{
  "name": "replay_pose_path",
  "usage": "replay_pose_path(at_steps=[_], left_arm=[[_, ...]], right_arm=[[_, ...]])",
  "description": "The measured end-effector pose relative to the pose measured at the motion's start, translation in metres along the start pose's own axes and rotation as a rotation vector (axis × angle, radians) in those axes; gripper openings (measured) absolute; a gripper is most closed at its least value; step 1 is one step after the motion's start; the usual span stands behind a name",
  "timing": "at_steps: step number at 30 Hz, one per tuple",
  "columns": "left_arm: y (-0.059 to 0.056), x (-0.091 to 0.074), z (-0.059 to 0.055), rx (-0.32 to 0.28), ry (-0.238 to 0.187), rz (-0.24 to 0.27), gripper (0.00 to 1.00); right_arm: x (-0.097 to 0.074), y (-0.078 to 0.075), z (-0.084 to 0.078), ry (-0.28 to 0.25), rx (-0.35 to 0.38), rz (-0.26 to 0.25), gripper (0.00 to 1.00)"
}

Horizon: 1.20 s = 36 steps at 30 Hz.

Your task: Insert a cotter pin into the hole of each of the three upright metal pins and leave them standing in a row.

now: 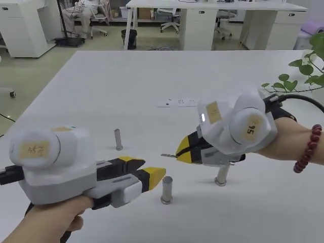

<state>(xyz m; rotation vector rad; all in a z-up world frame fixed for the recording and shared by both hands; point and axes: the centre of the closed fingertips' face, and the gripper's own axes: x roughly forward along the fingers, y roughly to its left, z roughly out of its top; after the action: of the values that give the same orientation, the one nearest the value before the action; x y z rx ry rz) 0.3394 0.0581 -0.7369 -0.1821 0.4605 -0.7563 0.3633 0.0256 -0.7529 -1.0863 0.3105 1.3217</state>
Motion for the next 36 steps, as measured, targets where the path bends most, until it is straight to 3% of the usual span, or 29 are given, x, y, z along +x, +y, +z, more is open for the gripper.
replay_pose_path(at_steps=[14, 22, 36], left_arm=[[-0.009, 0.011, 0.003, -0.119, -0.015, -0.037, 0.17], [-0.010, 0.015, 0.006, -0.196, -0.030, -0.057, 0.11], [-0.012, 0.015, 0.004, -0.282, -0.046, -0.068, 0.03]], right_arm=[[-0.001, 0.012, 0.010, -0.010, -0.033, 0.002, 0.02], [-0.005, 0.014, 0.019, -0.028, -0.049, -0.006, 0.02], [-0.006, 0.013, 0.027, -0.038, -0.070, -0.021, 0.02]])
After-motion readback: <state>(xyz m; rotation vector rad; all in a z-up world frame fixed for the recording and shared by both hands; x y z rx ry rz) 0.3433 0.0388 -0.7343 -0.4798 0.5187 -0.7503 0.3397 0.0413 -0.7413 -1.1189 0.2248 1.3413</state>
